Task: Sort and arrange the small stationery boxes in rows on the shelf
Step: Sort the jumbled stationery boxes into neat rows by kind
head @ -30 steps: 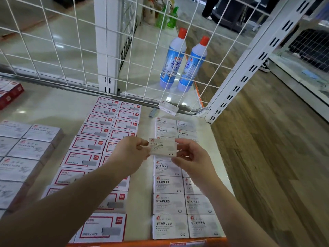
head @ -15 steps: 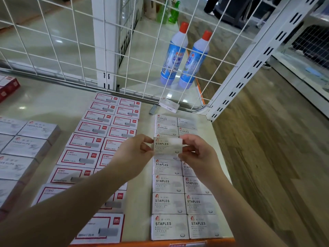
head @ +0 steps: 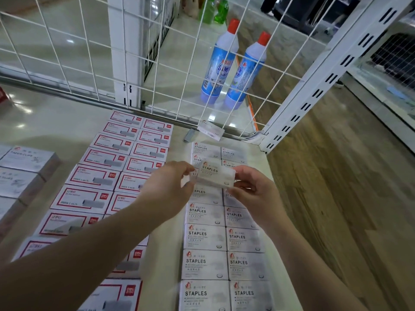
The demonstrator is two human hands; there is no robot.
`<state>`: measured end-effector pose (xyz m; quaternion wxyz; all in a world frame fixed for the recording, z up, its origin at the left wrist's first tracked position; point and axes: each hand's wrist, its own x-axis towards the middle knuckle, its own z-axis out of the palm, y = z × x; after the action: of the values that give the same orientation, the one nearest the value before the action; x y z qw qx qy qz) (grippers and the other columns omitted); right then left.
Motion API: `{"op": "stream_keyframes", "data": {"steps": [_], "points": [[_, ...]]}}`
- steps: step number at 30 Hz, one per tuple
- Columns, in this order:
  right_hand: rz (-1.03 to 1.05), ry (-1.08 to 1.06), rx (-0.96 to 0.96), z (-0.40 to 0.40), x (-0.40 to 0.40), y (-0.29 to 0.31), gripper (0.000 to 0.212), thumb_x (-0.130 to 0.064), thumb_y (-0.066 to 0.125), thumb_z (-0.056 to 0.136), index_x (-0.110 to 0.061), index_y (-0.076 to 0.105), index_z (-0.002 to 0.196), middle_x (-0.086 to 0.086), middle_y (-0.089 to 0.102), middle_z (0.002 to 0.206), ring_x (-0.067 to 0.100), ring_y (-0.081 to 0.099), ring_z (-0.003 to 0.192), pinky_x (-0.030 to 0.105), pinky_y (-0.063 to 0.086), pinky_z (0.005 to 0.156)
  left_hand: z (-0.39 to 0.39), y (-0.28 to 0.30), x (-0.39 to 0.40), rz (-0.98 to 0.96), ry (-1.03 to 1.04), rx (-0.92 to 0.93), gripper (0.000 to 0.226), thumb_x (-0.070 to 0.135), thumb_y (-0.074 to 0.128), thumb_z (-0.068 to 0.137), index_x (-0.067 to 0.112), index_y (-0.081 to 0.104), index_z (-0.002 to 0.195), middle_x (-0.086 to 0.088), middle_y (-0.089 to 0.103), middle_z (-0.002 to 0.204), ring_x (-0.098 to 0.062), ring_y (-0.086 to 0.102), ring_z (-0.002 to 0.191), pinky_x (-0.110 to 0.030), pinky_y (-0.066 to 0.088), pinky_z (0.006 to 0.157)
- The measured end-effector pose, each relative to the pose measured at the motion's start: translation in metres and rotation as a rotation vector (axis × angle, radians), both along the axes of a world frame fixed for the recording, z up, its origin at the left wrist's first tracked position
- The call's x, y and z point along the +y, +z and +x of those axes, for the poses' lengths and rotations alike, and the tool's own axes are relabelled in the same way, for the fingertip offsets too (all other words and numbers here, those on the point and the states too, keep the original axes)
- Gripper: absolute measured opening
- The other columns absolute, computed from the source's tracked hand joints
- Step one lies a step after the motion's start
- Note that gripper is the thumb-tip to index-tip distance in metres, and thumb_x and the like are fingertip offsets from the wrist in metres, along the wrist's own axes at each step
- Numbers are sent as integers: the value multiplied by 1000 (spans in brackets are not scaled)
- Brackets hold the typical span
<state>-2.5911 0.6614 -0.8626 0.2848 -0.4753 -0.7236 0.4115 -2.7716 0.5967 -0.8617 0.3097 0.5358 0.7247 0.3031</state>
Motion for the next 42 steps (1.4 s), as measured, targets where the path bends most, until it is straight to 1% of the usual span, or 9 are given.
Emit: {"op": "stream_keyframes", "data": {"steps": [3,6,12,17,22,31,36,40,42], "points": [[34,-33,-59,6,16,-1,33,-2,71,77,-29,61,93,-6,69,88,7,66,78,25,55,74,4,-2,6,-5,-117,187,39,25,45,95,21,43,134,5,43,138,-14,44,122,-29,40,98],[79,-74,-106,10,33,-2,25,-9,71,79,-23,62,98,-4,70,92,13,67,83,28,54,72,9,-7,13,-14,-253,308,44,27,39,98,22,33,142,7,25,151,-13,25,137,-31,23,112],[121,-212,-144,10,63,0,31,-9,65,83,-10,60,114,0,65,100,13,61,90,25,50,78,13,-15,29,5,-354,444,48,30,29,101,21,20,146,4,10,156,-12,8,142,-27,6,114],[98,-236,-132,3,83,1,37,-4,61,85,-7,57,121,1,63,106,12,59,99,25,46,87,13,-20,40,17,-341,495,43,30,29,100,19,33,141,2,30,147,-15,28,135,-33,21,113],[26,-230,-154,-6,102,-2,39,-4,59,88,-10,54,126,-2,57,107,12,54,101,24,42,84,13,-24,51,35,-277,516,29,19,37,96,19,54,120,2,53,117,-17,48,108,-38,43,95],[-128,-300,-133,-15,124,-11,43,8,52,87,-5,52,128,10,60,115,23,57,105,36,47,97,12,-24,53,43,-282,508,32,24,34,96,19,54,120,2,52,114,-17,47,106,-38,44,92],[-167,-296,-184,-18,125,-15,44,3,49,90,-7,48,133,3,56,101,12,53,86,24,41,82,12,-24,54,27,-291,502,33,27,33,97,19,51,124,3,51,119,-15,47,110,-36,43,95],[-104,-290,-256,-19,124,-15,44,-15,58,91,-9,49,133,7,59,113,11,52,88,22,40,82,12,-25,53,25,-291,490,33,28,34,97,20,50,124,4,50,121,-15,46,111,-37,43,95],[-81,-270,-317,-21,124,-17,45,-19,59,91,-10,48,133,3,63,90,9,54,74,20,43,69,12,-25,54,28,-286,484,32,29,35,97,21,50,124,5,50,120,-15,46,111,-37,43,94]]}}
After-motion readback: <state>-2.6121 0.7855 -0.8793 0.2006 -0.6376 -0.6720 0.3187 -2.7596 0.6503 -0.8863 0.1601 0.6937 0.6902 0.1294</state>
